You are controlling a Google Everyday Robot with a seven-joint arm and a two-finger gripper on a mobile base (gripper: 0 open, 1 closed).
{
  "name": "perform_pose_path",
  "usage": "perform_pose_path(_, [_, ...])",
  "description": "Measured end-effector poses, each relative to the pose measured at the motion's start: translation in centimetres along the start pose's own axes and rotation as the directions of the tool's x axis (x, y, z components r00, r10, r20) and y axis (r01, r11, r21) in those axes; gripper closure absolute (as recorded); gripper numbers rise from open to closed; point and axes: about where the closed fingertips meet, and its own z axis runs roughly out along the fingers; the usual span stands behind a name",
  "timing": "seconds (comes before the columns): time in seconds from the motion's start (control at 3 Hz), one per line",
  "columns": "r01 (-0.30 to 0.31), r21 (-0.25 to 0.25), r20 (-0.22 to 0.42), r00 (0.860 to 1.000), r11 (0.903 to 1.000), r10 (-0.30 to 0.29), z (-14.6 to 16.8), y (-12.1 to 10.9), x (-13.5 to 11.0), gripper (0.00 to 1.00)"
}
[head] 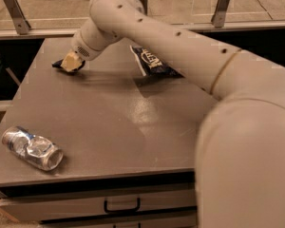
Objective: Move rxbar blueberry near redbull can
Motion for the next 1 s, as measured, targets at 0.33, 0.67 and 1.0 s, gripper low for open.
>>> perform_pose_path(0.33, [0.098,0.075,0.071,0.992,0.9924,-0.103,-9.2,0.5,-1.1,1.0])
perform_pose_path(0.67, [0.109,0.104,0.063,0.991,0.9886,-0.116,-11.0,-0.3,0.1,1.0])
perform_pose_path(1.0, [0.109,0.101,0.064,0.991,0.9889,-0.116,-10.8,-0.2,-0.1,1.0])
